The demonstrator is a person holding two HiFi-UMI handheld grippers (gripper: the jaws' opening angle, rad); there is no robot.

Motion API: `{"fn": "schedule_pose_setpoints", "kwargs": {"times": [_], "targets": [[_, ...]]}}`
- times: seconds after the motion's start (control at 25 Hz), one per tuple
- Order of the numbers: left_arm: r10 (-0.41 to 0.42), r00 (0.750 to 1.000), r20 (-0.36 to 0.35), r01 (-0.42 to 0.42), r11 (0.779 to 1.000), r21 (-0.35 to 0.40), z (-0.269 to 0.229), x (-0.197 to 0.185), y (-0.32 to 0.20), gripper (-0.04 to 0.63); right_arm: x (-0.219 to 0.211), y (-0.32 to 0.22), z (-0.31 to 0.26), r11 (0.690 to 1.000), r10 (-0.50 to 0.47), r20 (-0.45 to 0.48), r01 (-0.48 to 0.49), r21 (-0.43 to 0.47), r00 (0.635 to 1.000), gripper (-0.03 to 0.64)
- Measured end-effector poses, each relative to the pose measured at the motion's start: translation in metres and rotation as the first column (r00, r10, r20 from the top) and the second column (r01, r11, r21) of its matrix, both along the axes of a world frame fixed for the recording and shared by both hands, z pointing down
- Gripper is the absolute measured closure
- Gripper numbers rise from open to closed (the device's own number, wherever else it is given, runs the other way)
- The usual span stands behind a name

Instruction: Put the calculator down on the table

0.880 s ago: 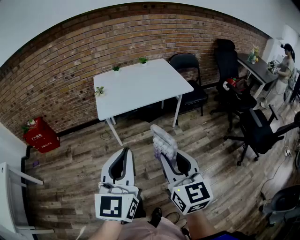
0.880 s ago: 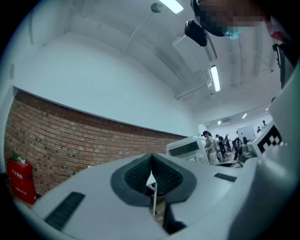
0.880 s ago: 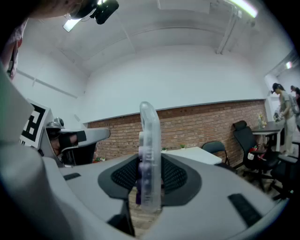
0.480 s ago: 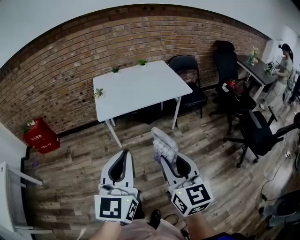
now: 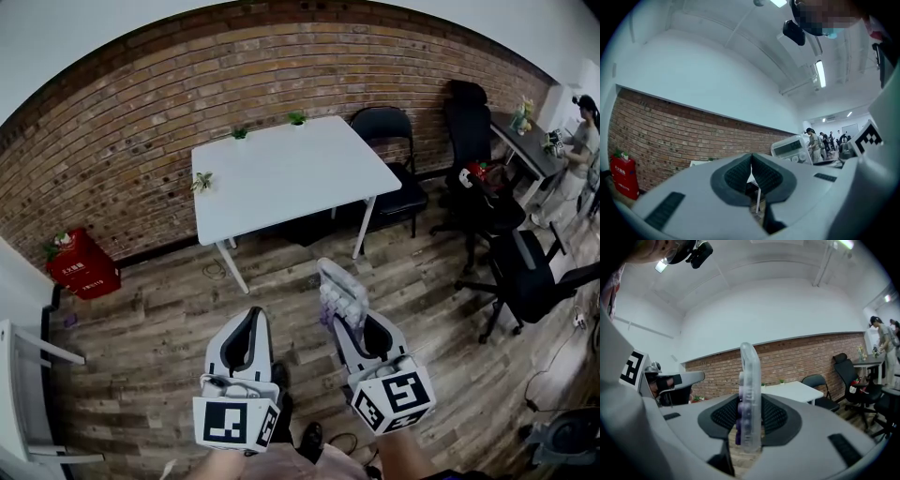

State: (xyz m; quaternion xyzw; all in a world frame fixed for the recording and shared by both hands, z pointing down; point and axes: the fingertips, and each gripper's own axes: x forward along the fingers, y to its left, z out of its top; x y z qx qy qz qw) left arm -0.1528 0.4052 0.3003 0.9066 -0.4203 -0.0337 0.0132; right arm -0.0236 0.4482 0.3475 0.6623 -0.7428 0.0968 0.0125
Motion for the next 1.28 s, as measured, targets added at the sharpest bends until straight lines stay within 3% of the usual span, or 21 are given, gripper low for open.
{"fn": "schedule_pose_setpoints", "kwargs": {"times": [0.64, 0.96, 1.28], "targets": [[0.011, 1.000, 0.002, -0.011, 0.999, -0.030, 0.011, 0.019, -0.226, 0.583, 0.031, -0.212, 0.007, 0.999, 0.045, -0.005, -0.045, -0.018, 0.999, 0.482], [0.044, 0.999, -0.001, -0.044, 0.999, -0.003, 0.001, 0.024, -0.287, 0.583, 0.040, -0.268, -0.008, 0.996, 0.087, -0.029, -0.087, 0.005, 0.996, 0.482], [0.077, 0.997, 0.009, -0.077, 0.997, -0.022, 0.013, 0.046, -0.314, 0.583, 0.060, -0.292, -0.002, 0.994, 0.111, -0.024, -0.111, -0.007, 0.994, 0.482]]}}
